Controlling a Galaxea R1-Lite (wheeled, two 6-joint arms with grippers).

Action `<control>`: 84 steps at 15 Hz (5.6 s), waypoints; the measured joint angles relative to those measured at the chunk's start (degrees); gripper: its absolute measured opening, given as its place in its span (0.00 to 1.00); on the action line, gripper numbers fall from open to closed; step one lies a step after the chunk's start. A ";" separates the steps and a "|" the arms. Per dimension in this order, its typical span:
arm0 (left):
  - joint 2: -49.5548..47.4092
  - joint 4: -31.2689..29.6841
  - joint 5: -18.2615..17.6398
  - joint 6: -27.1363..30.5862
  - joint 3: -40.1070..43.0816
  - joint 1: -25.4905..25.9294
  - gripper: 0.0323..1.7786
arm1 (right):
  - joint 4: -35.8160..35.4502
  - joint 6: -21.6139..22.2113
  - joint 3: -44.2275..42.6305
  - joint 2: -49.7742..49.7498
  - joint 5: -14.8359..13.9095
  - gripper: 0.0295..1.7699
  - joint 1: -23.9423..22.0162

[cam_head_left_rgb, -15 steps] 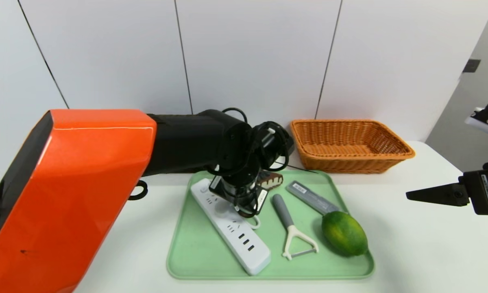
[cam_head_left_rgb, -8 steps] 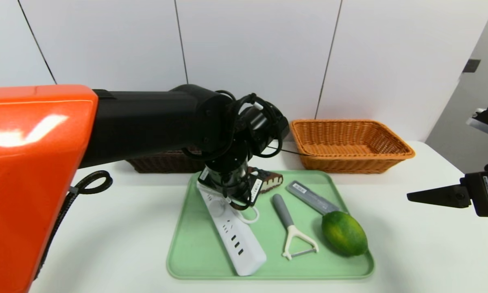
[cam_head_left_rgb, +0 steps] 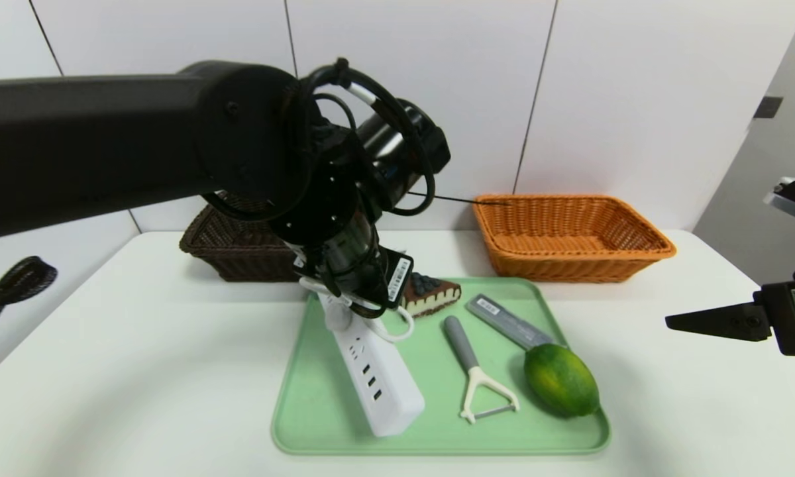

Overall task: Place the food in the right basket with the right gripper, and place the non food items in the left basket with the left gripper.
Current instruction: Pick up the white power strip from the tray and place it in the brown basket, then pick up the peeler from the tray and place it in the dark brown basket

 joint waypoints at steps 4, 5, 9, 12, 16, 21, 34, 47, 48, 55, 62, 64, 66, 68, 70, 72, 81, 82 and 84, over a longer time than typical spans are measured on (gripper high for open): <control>-6.45 -0.02 0.11 0.40 -0.35 -0.12 0.13 | -0.01 0.00 0.12 -0.56 -0.02 0.96 0.00; -7.98 -0.30 0.13 0.46 -0.55 0.40 0.13 | -0.01 0.02 0.21 -0.65 0.00 0.96 0.00; -12.23 -4.44 0.30 1.45 -0.77 5.45 0.13 | 0.00 -0.06 0.45 -1.07 0.06 0.96 0.00; -13.69 -11.93 0.07 3.80 -0.79 10.14 0.13 | 0.00 -0.20 0.73 -1.27 0.06 0.96 0.01; -10.89 -25.83 -0.30 3.02 -0.79 17.80 0.13 | -0.01 -0.50 0.67 -1.27 -0.07 0.96 0.06; -3.58 -38.39 -0.44 -2.62 -0.79 25.36 0.12 | 0.00 -0.50 0.69 -1.27 -0.44 0.96 0.09; 6.05 -36.83 -4.14 -12.02 -0.21 31.67 0.12 | 0.22 -0.56 0.80 -1.52 -0.55 0.96 0.10; 6.31 -36.17 -4.11 -12.87 -0.11 31.67 0.52 | 0.00 -0.55 0.80 -1.57 -0.29 0.96 0.09; 6.27 -36.17 -4.06 -12.93 -0.13 31.67 0.57 | 0.00 -0.55 0.78 -1.57 -0.29 0.96 0.09; 3.43 -34.34 -3.78 -12.35 -0.24 30.04 0.80 | 0.07 -0.35 0.80 -1.77 -0.52 0.96 0.09; -2.56 -22.99 -3.47 -12.52 -0.16 18.05 0.89 | 0.11 0.11 1.46 -1.96 -0.38 0.96 0.09; -4.02 -19.74 -3.41 -12.47 -0.10 13.09 0.91 | 0.13 0.09 1.68 -2.05 -0.35 0.96 0.06; -5.16 -16.37 -3.47 -12.56 0.00 8.42 0.92 | 0.10 0.09 1.88 -2.29 -0.44 0.96 0.00; -5.90 -12.85 -3.54 -12.61 0.37 4.68 0.93 | 0.07 0.05 1.94 -2.43 -0.35 0.96 -0.49; -6.23 -9.78 -3.43 -13.04 1.90 0.85 0.93 | 0.07 0.02 2.02 -2.46 -0.13 0.96 -0.84; -5.86 -9.34 -3.45 -15.91 3.01 -2.57 0.94 | 0.02 0.00 2.10 -2.46 -0.07 0.96 -0.95; 4.14 -9.20 2.47 -29.26 2.33 -9.70 0.95 | -0.10 0.00 4.19 -2.23 -0.11 0.96 -0.96; 5.24 -9.16 3.61 -29.04 1.69 -9.87 0.95 | -0.17 0.02 4.23 -2.27 -0.11 0.96 -1.01; 6.51 -9.12 4.02 -27.25 0.91 -10.05 0.95 | -1.05 0.00 4.58 -2.29 -0.18 0.96 -1.04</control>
